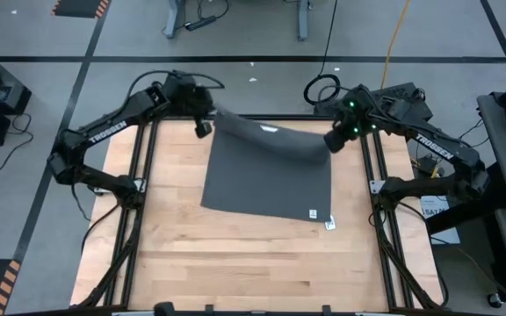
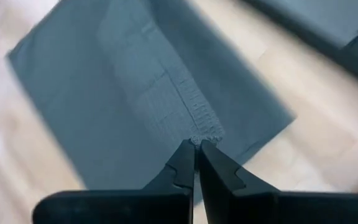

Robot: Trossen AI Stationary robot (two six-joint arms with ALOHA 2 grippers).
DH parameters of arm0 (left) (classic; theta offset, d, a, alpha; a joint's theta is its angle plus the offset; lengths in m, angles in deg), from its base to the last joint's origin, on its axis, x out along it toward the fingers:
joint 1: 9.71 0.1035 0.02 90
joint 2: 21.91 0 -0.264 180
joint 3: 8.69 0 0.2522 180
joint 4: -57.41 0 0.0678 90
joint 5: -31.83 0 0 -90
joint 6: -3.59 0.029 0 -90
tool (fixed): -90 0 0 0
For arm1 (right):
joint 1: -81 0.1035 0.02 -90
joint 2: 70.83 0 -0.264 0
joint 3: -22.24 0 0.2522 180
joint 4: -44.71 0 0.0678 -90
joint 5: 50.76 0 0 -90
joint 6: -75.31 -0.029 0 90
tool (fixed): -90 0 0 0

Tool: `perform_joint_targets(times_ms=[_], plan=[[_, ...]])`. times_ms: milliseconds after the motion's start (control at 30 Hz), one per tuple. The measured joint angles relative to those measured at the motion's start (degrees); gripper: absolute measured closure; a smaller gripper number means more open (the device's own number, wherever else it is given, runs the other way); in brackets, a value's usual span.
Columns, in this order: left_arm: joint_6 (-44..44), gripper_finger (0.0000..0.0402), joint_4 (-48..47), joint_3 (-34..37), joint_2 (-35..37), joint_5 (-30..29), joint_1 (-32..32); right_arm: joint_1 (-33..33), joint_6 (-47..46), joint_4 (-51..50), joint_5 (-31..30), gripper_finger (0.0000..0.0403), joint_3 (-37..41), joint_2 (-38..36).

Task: Roll towel
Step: Fold the gray towel on the center of table

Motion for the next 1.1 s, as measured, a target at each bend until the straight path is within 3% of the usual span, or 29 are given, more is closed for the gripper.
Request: perform_joint_targets(times_ms=[233, 433, 633, 1100], plan=[[-4.2, 0.0400, -10.6, 0.0, 4.0, 3.9, -1.5, 0.8, 0.7, -5.4, 3.1, 0.0399, 0.0, -2.0], [-7.2, 0.0400, -18.9, 0.0, 5.6, 12.4, -2.4, 0.8, 1.6, -7.0, 6.6, 0.0399, 0.0, -3.7], [-6.9, 0.0400, -19.6, 5.4, 5.5, 12.8, -4.4, 1.8, 1.0, -6.9, 13.2, 0.0399, 0.0, -3.8], [-8.7, 0.0400, -18.1, 13.8, 5.6, 14.3, -9.7, 8.4, -4.0, -7.5, 13.4, 0.0399, 2.0, -3.8]])
